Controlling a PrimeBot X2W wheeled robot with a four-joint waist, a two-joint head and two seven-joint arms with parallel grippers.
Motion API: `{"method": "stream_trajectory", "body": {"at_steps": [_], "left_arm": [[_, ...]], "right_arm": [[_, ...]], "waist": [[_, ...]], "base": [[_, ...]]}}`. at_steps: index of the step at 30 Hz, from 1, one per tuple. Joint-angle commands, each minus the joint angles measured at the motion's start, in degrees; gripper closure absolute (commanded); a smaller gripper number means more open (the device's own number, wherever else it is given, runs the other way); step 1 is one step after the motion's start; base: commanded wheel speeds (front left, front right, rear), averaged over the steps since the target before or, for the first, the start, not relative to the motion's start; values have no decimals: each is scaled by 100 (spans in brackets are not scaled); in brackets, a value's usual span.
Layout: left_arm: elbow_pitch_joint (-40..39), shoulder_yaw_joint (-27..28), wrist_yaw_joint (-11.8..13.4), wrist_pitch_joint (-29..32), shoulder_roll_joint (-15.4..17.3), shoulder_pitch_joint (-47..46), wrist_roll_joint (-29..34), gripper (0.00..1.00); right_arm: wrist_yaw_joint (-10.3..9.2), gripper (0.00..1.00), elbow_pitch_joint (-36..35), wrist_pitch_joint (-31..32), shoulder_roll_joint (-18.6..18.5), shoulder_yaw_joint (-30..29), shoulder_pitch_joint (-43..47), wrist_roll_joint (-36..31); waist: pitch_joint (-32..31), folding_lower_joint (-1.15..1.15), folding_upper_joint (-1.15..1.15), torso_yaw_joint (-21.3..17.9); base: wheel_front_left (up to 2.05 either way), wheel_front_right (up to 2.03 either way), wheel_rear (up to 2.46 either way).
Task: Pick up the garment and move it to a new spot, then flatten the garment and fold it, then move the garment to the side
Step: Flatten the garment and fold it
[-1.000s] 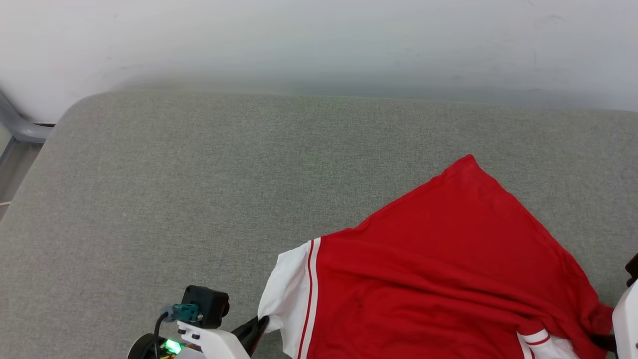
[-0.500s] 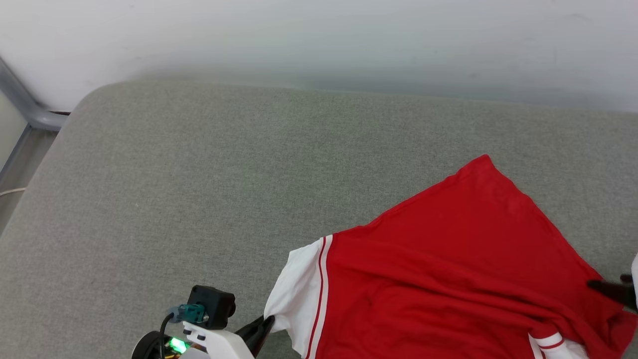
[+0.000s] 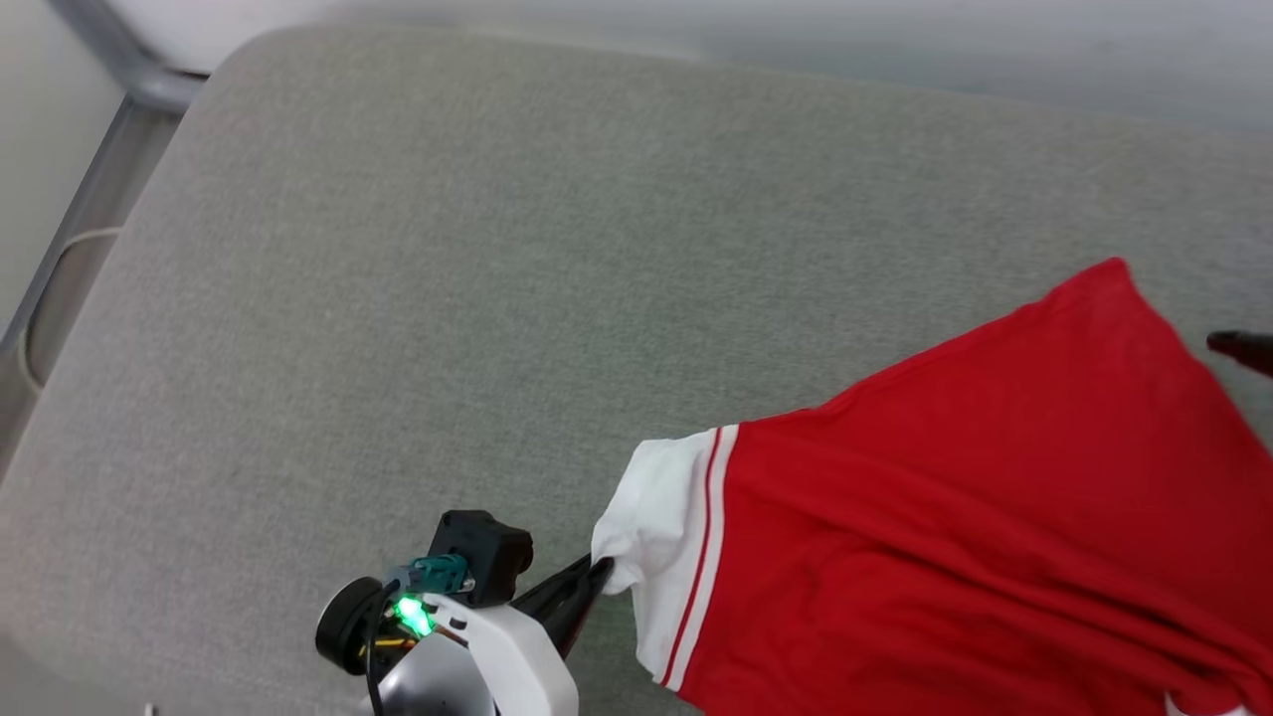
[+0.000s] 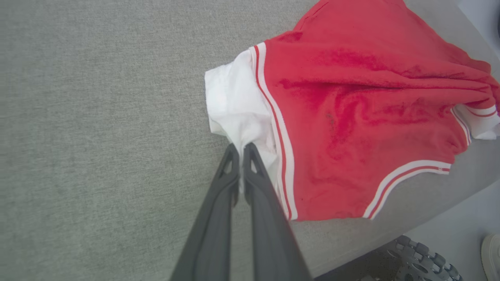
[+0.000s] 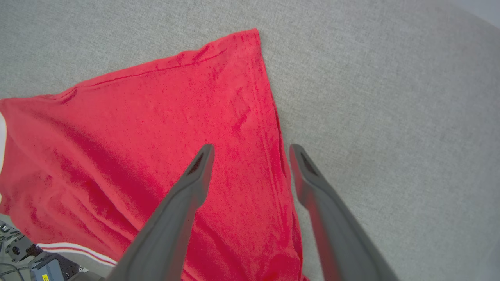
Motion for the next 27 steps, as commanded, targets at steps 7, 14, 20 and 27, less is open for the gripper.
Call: {"method": "stream_trajectory", "body": {"at_steps": [7, 14, 20, 27], "left_arm": [[-154, -112, -6, -56, -110, -239, 120, 100], [-157, -188, -11, -79, -186, -351, 164, 100], [-117, -231, 12, -115, -228, -379, 168, 100], [-106, -253, 40, -162, -252, -407, 167, 100]], "right_arm": [[-5, 0, 662, 19, -67, 47, -694, -349], [-5, 0, 1229, -83, -72, 219, -980, -564], [-5, 0, 1604, -157, -83, 458, -804, -624], [-3, 0, 1771, -59, -119, 904, -414, -456]], "waist": [[658, -1, 0, 577], [890, -1, 0, 811], [960, -1, 0, 926], [1029, -1, 0, 980]], "base": [[0, 0, 0], [0, 0, 0], [0, 0, 0], [0, 0, 0]]}}
